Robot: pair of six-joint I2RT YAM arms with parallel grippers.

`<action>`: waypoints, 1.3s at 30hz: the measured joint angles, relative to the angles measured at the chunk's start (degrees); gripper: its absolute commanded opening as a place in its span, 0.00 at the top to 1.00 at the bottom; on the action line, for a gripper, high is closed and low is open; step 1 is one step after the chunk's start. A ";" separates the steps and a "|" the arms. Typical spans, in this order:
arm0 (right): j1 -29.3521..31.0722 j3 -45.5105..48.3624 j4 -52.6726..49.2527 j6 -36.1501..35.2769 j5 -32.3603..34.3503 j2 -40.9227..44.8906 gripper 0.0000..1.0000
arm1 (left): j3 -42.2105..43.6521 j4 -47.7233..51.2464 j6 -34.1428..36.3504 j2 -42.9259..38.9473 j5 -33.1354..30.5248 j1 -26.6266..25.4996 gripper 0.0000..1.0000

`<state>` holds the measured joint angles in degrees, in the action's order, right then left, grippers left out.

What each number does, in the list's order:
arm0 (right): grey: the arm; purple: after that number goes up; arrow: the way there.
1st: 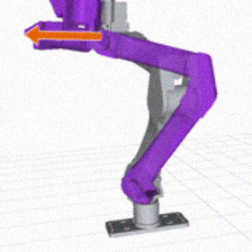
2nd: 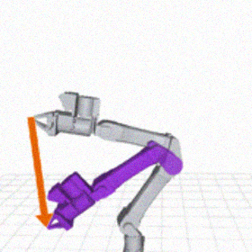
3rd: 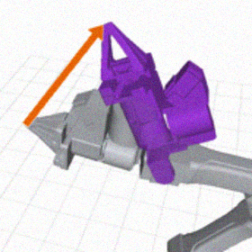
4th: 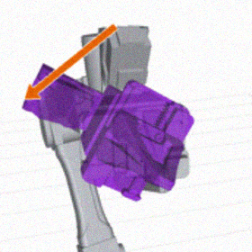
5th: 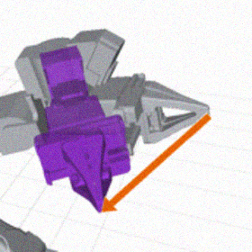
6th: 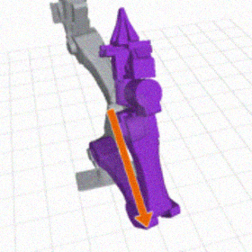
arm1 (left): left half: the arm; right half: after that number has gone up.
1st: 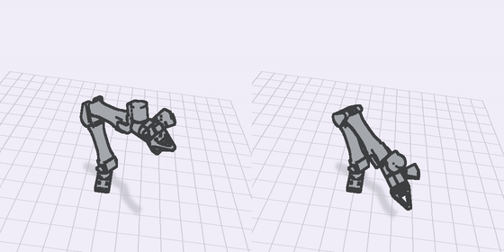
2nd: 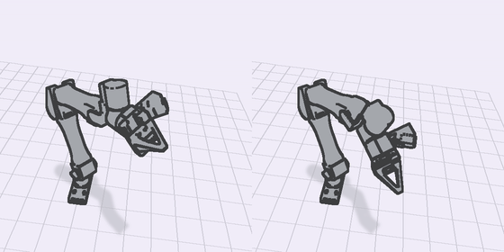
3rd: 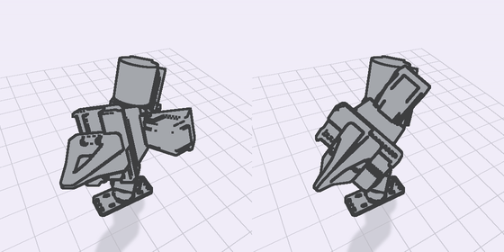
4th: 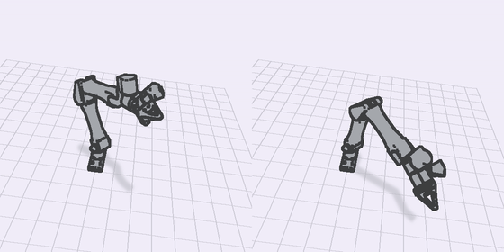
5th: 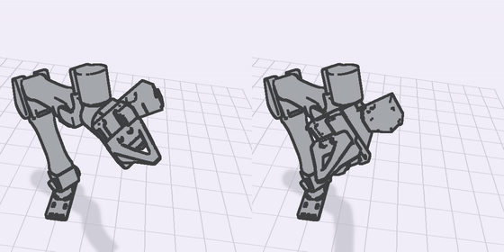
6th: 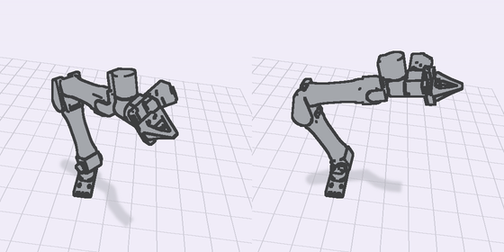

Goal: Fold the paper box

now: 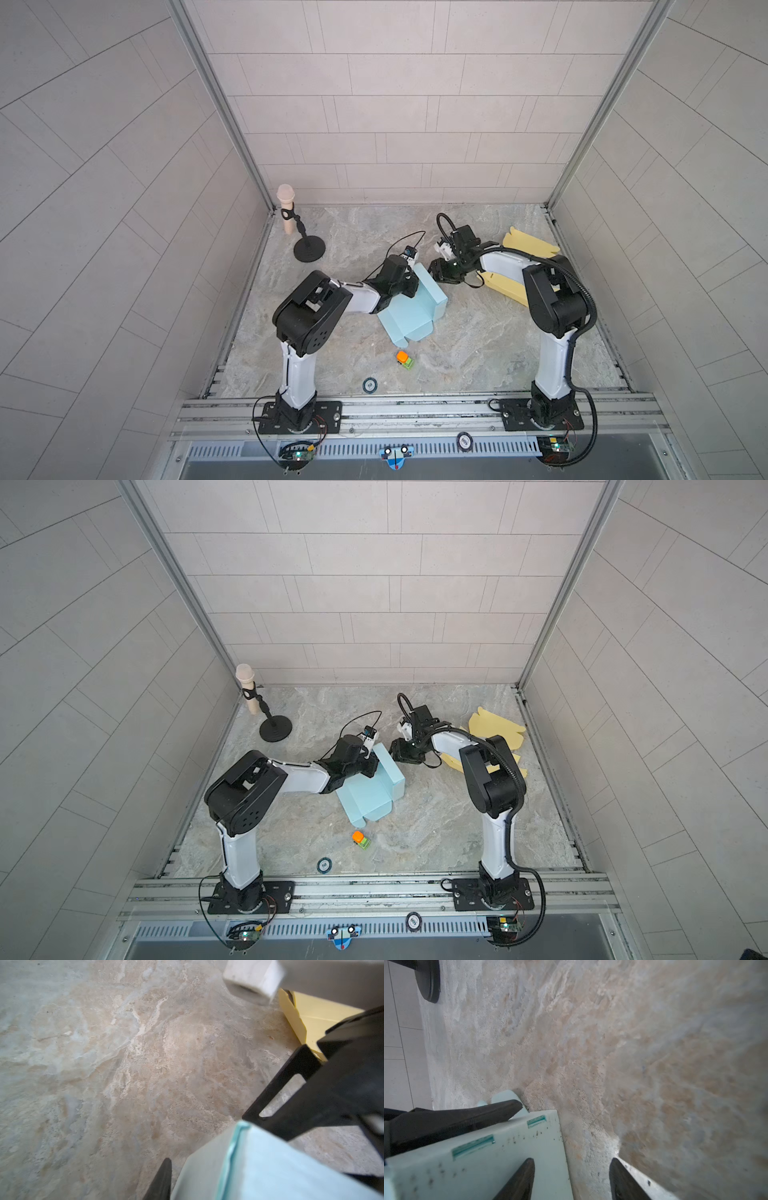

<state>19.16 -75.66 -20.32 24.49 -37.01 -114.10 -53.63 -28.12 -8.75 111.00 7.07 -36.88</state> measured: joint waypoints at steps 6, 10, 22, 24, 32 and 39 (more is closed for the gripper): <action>0.09 0.00 0.39 0.28 0.13 -0.02 0.40 | 0.28 -0.35 -1.16 0.00 -1.88 -0.55 0.72; 0.50 0.04 0.44 0.44 0.33 -0.02 0.40 | 0.81 -0.83 -2.23 0.00 -2.89 -0.79 0.67; 2.56 0.94 0.44 0.44 -0.46 -0.02 0.41 | 6.67 -2.93 -4.37 -1.53 -1.05 -1.29 0.61; 2.58 1.03 0.46 0.44 -0.50 -0.02 0.41 | 6.86 -2.95 -4.37 -1.77 -0.92 -1.29 0.63; 2.60 2.10 0.81 0.63 -1.01 0.00 0.41 | 9.14 -3.43 -4.37 -3.76 -0.87 -1.27 0.61; 2.60 2.51 1.16 1.22 -1.05 0.24 0.41 | 11.63 -6.36 -4.98 -4.83 0.42 0.17 0.65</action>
<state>21.76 -73.14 -19.16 25.71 -38.06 -113.86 -42.00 -34.48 -13.74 106.17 7.49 -36.71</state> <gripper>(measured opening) 0.592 0.362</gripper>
